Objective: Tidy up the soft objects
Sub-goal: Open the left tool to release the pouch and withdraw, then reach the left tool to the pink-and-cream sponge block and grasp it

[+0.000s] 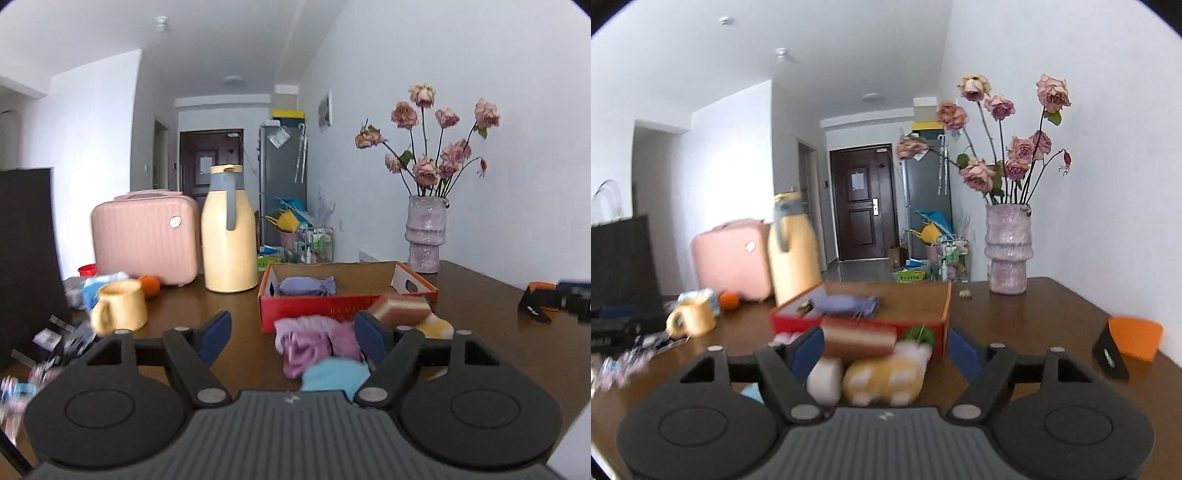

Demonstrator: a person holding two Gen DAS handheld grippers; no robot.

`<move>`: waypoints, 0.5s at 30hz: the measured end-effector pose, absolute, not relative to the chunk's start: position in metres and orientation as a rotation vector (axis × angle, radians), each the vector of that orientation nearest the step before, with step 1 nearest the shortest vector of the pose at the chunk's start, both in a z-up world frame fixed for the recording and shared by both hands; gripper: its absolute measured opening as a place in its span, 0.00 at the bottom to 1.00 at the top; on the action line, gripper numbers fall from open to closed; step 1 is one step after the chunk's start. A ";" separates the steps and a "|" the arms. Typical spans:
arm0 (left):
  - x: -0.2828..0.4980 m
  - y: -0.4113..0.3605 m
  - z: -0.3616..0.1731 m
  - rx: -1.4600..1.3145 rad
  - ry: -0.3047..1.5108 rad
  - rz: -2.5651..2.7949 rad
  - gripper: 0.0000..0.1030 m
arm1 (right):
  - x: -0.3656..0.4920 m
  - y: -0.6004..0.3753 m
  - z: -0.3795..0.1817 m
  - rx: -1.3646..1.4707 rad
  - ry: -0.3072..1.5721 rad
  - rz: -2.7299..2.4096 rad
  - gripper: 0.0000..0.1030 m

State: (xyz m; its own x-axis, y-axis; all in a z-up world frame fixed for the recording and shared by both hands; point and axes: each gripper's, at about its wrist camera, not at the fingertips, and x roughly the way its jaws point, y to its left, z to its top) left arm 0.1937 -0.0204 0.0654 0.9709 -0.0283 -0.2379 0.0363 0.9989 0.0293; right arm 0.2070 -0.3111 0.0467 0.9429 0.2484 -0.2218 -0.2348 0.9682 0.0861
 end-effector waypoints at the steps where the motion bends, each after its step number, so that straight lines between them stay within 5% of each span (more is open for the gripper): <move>1: 0.177 -0.021 0.059 0.021 0.230 -0.024 0.77 | 0.190 -0.307 0.038 0.061 0.232 0.249 0.75; 15: 0.066 -0.015 0.012 0.030 0.198 -0.028 0.83 | 0.071 -0.264 -0.024 -0.029 0.251 0.329 0.84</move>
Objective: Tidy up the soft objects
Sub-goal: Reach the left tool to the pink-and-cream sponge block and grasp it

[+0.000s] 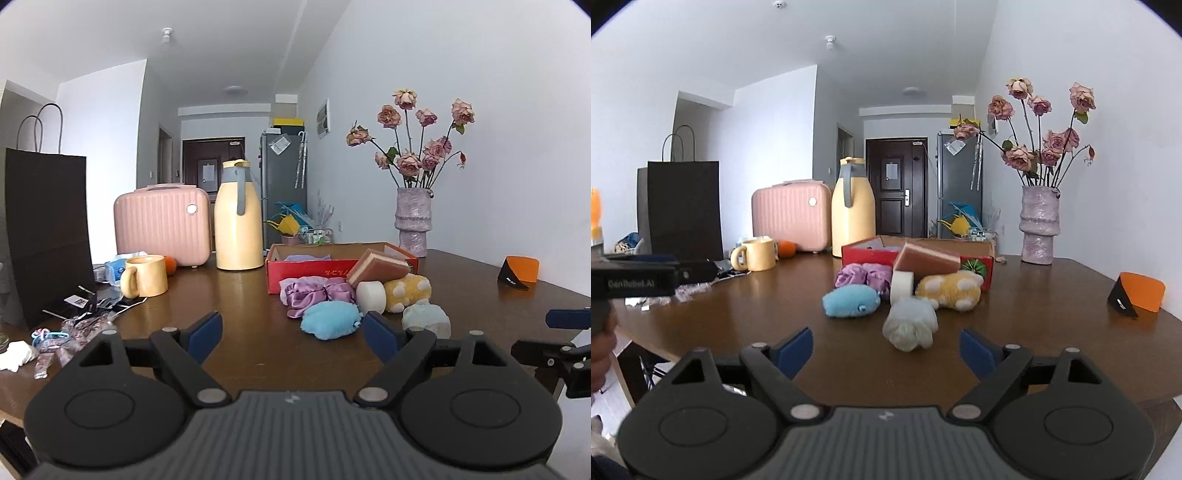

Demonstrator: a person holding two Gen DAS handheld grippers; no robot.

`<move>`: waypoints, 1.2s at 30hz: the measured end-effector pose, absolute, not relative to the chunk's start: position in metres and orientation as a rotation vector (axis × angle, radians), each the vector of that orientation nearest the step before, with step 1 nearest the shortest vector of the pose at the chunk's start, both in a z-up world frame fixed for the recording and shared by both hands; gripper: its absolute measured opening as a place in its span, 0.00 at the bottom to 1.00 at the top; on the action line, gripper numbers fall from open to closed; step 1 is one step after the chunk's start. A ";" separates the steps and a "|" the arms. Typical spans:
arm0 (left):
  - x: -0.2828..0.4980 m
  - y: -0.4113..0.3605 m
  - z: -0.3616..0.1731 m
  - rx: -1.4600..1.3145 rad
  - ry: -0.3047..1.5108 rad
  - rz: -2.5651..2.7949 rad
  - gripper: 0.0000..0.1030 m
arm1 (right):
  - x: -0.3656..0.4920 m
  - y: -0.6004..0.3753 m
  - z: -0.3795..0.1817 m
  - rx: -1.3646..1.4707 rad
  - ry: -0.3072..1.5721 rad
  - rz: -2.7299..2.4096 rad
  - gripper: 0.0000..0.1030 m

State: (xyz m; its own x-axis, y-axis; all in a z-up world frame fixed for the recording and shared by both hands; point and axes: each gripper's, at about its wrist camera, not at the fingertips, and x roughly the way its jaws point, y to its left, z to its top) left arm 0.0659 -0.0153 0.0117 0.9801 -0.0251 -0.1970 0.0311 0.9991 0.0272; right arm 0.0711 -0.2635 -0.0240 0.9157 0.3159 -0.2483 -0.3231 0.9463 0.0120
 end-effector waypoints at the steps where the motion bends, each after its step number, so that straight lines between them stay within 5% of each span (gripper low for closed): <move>1: 0.063 -0.015 0.012 0.031 0.198 -0.022 0.83 | 0.070 -0.265 -0.024 -0.022 0.251 0.330 0.84; 15: 0.093 -0.028 0.014 0.030 0.237 -0.073 0.83 | 0.108 -0.280 -0.017 0.045 0.241 0.291 0.83; 24: 0.190 -0.052 0.032 0.037 0.284 -0.128 0.83 | 0.225 -0.309 0.006 0.188 0.322 0.323 0.79; 33: 0.340 -0.081 0.028 -0.101 0.466 -0.252 0.62 | 0.398 -0.325 0.001 0.339 0.447 0.407 0.60; 36: 0.382 -0.082 0.020 -0.185 0.553 -0.292 0.41 | 0.440 -0.330 -0.015 0.429 0.538 0.453 0.51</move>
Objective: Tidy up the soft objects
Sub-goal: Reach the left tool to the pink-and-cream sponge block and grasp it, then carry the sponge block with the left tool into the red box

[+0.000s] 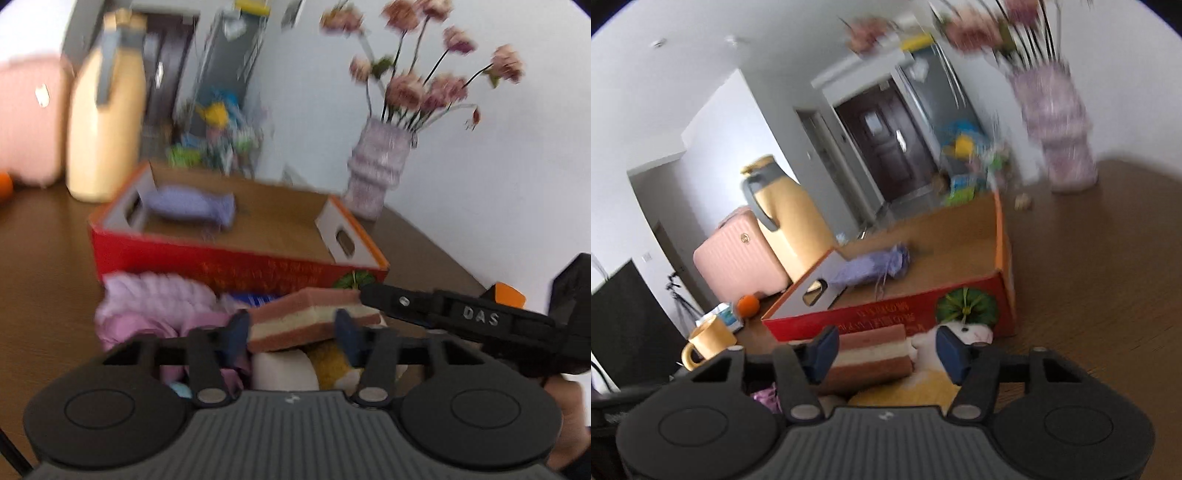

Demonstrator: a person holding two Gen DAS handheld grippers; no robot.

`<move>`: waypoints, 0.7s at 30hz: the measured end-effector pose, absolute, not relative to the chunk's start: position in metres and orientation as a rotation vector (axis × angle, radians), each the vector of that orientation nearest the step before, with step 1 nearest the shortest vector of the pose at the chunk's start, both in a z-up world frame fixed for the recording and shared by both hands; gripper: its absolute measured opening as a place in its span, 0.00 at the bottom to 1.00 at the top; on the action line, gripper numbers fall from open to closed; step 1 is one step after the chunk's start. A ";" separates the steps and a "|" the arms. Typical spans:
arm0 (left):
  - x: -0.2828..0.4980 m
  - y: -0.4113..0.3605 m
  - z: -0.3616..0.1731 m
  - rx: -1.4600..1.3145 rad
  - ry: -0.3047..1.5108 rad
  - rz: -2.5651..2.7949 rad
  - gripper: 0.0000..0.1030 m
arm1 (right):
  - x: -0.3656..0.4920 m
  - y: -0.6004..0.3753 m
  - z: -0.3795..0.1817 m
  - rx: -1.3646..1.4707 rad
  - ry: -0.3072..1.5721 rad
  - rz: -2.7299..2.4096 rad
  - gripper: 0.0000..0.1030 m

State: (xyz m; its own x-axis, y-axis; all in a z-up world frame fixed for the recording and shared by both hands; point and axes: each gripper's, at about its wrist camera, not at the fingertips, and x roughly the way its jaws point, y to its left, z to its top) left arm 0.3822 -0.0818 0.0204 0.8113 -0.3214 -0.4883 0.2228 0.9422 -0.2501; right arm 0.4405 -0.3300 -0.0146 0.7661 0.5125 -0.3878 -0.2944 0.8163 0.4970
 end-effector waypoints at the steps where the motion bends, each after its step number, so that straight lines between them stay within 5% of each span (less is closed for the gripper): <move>1: 0.392 -0.081 0.017 -0.205 0.591 -0.305 0.37 | 0.450 -0.332 -0.021 0.469 0.562 0.477 0.42; 10: 0.397 -0.057 0.020 -0.362 0.582 -0.402 0.32 | 0.439 -0.329 -0.005 0.526 0.498 0.556 0.31; 15: 0.321 -0.030 0.058 -0.308 0.410 -0.472 0.32 | 0.362 -0.302 0.039 0.403 0.373 0.616 0.30; 21: 0.230 0.020 0.025 -0.335 0.440 -0.494 0.32 | 0.268 -0.255 0.008 0.262 0.456 0.664 0.31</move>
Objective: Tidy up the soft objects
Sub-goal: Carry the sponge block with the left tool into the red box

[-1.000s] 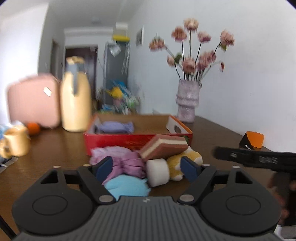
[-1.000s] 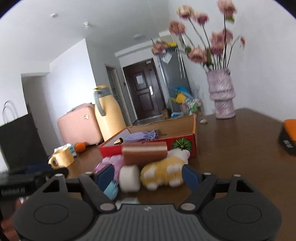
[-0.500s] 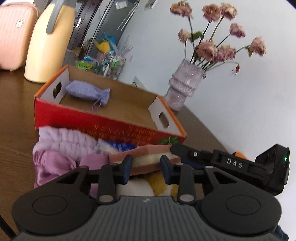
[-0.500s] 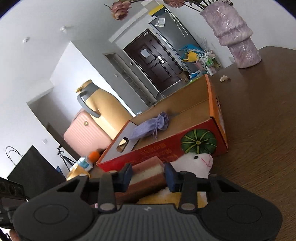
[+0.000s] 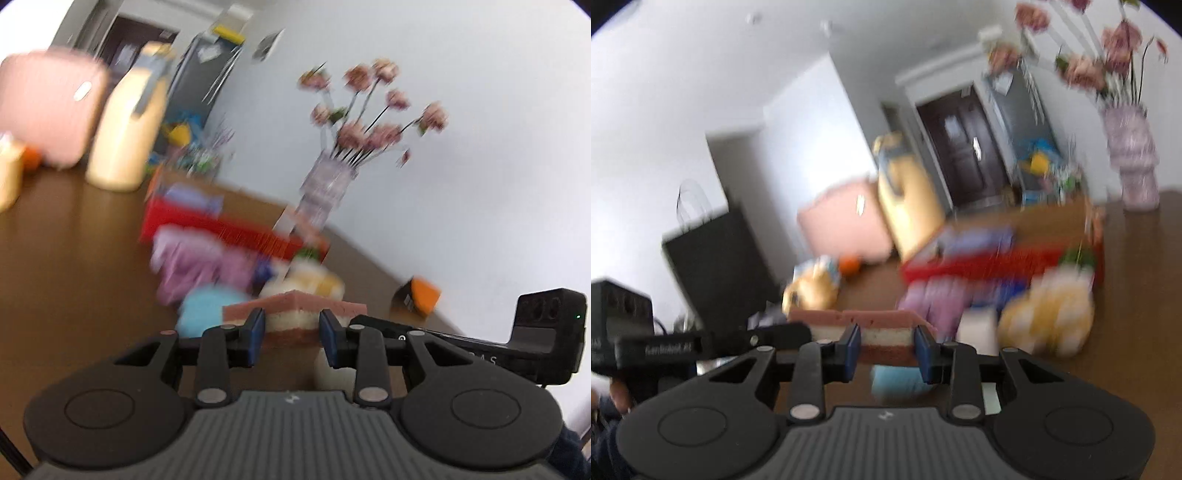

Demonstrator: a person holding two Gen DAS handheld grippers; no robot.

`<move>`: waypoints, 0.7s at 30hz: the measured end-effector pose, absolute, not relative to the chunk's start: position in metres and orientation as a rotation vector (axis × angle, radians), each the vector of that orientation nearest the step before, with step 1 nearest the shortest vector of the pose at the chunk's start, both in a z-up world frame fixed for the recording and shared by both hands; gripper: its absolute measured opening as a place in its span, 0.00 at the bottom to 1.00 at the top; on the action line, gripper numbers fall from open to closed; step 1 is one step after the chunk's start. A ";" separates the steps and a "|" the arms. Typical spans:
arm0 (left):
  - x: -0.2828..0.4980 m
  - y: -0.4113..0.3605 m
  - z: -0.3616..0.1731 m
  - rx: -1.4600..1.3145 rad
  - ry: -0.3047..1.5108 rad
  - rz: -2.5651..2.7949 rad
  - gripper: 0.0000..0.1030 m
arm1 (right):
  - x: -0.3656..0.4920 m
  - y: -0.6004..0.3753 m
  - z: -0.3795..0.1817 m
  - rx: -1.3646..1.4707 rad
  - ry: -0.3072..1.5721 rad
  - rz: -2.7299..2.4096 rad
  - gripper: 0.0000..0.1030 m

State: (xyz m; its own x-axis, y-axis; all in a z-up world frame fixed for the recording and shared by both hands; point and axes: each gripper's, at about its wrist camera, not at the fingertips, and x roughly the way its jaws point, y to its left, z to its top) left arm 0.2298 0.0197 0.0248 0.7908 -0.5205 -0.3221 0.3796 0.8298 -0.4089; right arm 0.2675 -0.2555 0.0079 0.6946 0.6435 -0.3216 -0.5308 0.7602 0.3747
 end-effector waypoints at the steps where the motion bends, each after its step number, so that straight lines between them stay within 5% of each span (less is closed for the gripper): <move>1: 0.219 0.025 0.014 -0.337 0.467 -0.481 0.32 | 0.261 -0.248 -0.002 0.258 0.481 0.658 0.30; 12: 0.190 0.032 -0.048 -0.263 0.581 -0.460 0.29 | 0.209 -0.231 -0.047 0.203 0.559 0.594 0.32; 15: 0.177 0.040 -0.043 -0.290 0.551 -0.487 0.38 | 0.197 -0.238 -0.042 0.226 0.534 0.598 0.32; 16: 0.176 0.040 -0.039 -0.298 0.539 -0.492 0.50 | 0.198 -0.238 -0.040 0.234 0.524 0.592 0.32; 21: 0.192 0.040 -0.027 -0.329 0.544 -0.491 0.51 | 0.220 -0.240 -0.040 0.330 0.541 0.554 0.32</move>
